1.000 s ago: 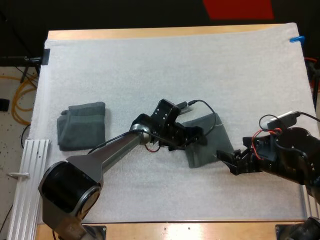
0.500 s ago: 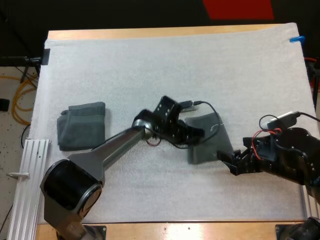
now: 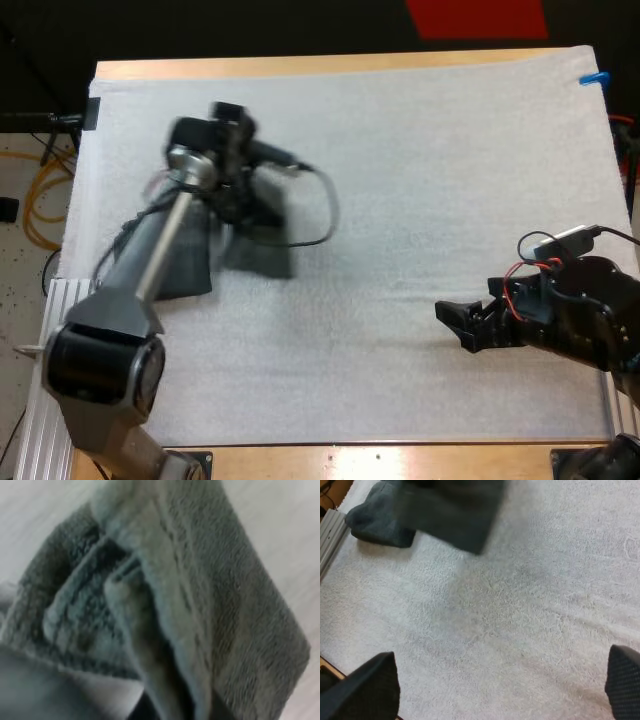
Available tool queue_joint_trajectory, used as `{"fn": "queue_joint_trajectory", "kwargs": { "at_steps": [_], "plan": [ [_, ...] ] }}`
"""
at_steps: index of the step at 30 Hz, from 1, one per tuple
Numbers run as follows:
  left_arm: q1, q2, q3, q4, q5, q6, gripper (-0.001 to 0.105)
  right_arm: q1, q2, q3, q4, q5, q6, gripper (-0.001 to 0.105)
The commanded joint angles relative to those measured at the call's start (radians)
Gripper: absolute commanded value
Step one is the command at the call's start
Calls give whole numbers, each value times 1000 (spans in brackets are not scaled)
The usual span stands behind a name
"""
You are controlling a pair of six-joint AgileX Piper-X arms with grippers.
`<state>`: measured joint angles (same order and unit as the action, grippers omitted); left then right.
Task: Pick towel from pile fold and stack
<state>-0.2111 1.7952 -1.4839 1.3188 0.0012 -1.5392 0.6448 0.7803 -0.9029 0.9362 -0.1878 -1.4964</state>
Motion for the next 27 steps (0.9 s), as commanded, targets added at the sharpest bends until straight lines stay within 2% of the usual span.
{"fn": "queue_joint_trajectory", "kwargs": {
  "at_steps": [1, 5, 17, 22, 27],
  "plan": [
    [25, -12, -10, 180, -45, 46, 0, -1, -5, -10, 5, 4, -12, 81],
    [121, -13, -11, 236, -55, 56, 0, -1, -5, -10, 5, 4, -12, 81],
    [308, -54, -11, 212, -54, 94, 0, -1, -5, -10, 5, 4, -12, 81],
    [359, -54, -11, 171, 22, 108, 0, -1, -5, -10, 5, 4, -12, 81],
    [391, -54, -11, 105, 25, 108, 0, -1, -5, -10, 5, 4, -12, 81]
  ]
}}
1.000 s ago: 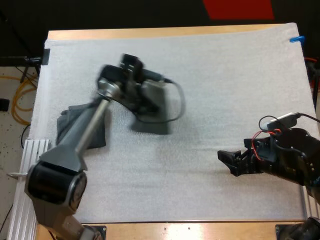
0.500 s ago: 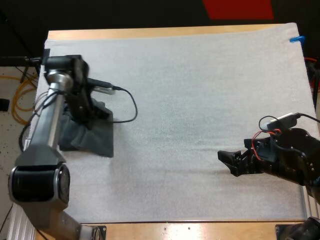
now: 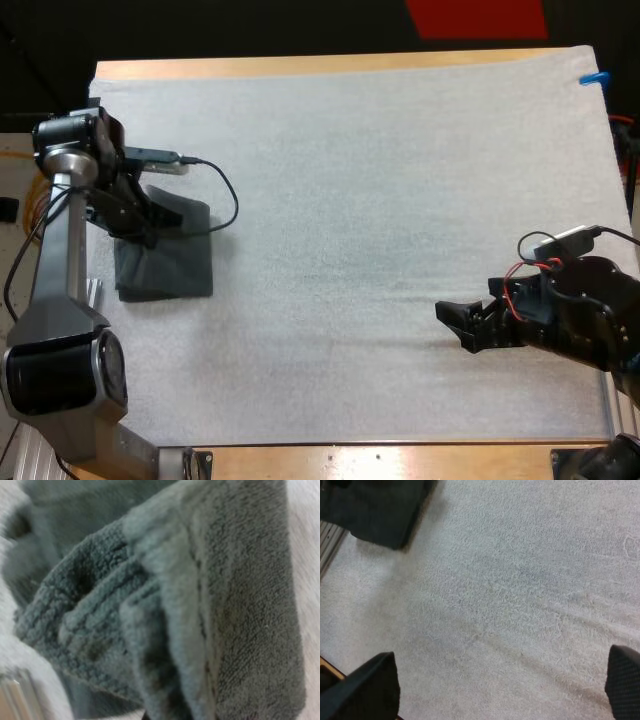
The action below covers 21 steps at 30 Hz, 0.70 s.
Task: Pick towel from pile fold and stack
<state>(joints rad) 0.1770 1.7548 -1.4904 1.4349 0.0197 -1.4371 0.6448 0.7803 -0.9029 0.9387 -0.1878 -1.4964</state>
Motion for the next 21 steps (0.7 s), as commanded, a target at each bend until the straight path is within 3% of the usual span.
{"fn": "queue_joint_trajectory", "kwargs": {
  "at_steps": [1, 14, 21],
  "plan": [
    [10, -13, -4, -29, 7, 6, 0, -1, -5, -10, 2, 4, -12, 81],
    [22, -13, -4, -120, 7, 6, 1, -1, -5, -10, 2, 8, -12, 81],
    [22, -13, -4, -128, -10, 6, 26, -1, -5, -10, 2, 8, -12, 81]
  ]
}}
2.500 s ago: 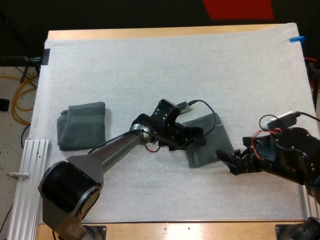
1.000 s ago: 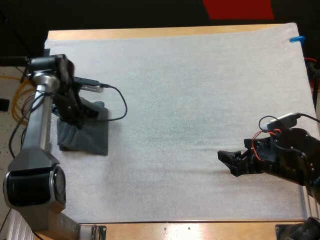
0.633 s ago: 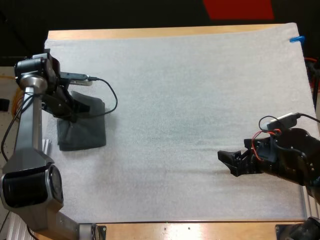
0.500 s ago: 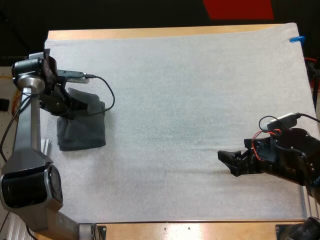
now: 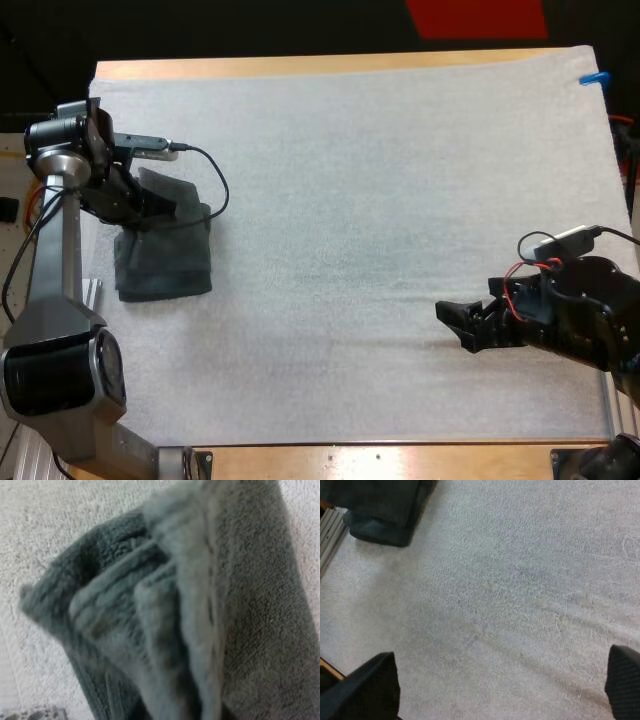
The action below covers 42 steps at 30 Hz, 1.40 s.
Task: Pick towel from pile fold and stack
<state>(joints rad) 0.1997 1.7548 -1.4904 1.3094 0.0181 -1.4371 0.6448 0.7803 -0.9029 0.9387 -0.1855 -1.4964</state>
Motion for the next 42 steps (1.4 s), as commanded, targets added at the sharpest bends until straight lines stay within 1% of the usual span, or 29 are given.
{"fn": "queue_joint_trajectory", "kwargs": {
  "at_steps": [1, 3, 4, 5, 7, 13, 18, 19, 21, 24, 26, 28, 31, 33, 36, 39, 42],
  "plan": [
    [-1, -13, -4, -3, -23, 6, 31, -1, -5, -10, 2, 6, -12, 81],
    [-1, -13, -4, -1, -56, 6, 37, -1, -5, -10, 2, 6, -12, 81],
    [-1, -13, -4, 0, -88, 6, 39, -1, -5, -10, 2, 6, -12, 81],
    [-1, -13, -4, 0, -111, 6, 40, -1, -5, -10, 2, 6, -12, 81],
    [-1, -16, -4, -2, -128, 1, 40, -1, -5, -10, 2, 6, -12, 81],
    [-3, -50, -8, -4, -120, -23, 40, -1, -5, -10, 2, 6, -12, 81],
    [-3, -60, 2, 16, -46, -46, 40, -1, -5, -10, 2, 6, -12, 81],
    [-3, -58, 14, 12, -21, -47, 40, -1, -5, -10, 2, 6, -12, 81],
    [-3, -56, 40, -2, -8, -47, 40, -1, -5, -10, 0, 6, -12, 81],
    [-3, -56, 110, -41, -6, -56, 40, -1, -5, -10, 0, 6, -10, 81],
    [-3, -56, 170, -86, -6, -63, 40, -1, -5, -10, 0, 6, -10, 81],
    [-3, -56, 233, -147, -6, -88, 40, -1, -5, -10, 0, 6, -10, 81],
    [-3, -53, 289, -182, -6, -111, 40, -1, -5, -10, 0, 6, -10, 81],
    [-3, -53, 304, -182, -6, -111, 40, -1, -5, -10, 0, 6, -10, 81],
    [-6, -58, 290, -161, -6, -111, 39, -1, -5, -10, 0, 6, -10, 81],
    [-16, -88, 246, -146, -5, -111, 39, -1, -5, -10, 0, 6, -10, 81],
    [-39, -149, 185, -145, -5, -111, 39, -1, -5, -10, 0, 3, -10, 81]
  ]
}}
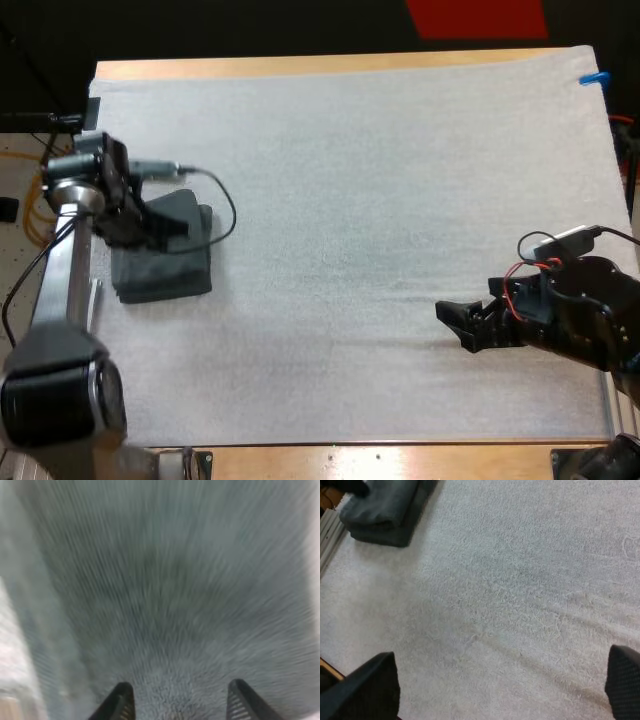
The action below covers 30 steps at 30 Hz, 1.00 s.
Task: Pick towel from pile fold and stack
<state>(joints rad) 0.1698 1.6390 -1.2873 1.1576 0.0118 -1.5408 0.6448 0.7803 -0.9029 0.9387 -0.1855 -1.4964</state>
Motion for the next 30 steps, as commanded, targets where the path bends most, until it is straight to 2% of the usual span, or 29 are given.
{"fn": "queue_joint_trajectory", "kwargs": {
  "at_steps": [1, 6, 11, 15, 18, 20, 22, 26, 30],
  "plan": [
    [-22, -64, -42, 7, 2, -7, 39, -1, -5, -10, 0, 0, -10, 81],
    [-89, -200, -106, -9, 2, -11, 39, -1, -5, -10, 0, -27, -8, 81],
    [-185, -333, -110, -10, -1, -41, 39, -4, 6, -10, -76, -28, -4, 81],
    [-274, -416, -110, 8, -1, -49, 39, -51, 37, -14, -173, -84, 11, 81],
    [-330, -461, -110, 20, -1, -49, 39, -139, 79, -36, -187, -134, 4, 81],
    [-355, -487, -107, 19, -16, -53, 39, -209, 103, -51, -187, -153, -40, 81],
    [-367, -508, -107, 28, -48, -55, 39, -295, 117, -69, -187, -156, -91, 81],
    [-368, -536, -107, 73, -91, -46, 39, -459, 120, -96, -154, -161, -128, 81],
    [-368, -574, -102, 105, -151, 7, 39, -613, 111, -123, -39, -172, -263, 81]
  ]
}}
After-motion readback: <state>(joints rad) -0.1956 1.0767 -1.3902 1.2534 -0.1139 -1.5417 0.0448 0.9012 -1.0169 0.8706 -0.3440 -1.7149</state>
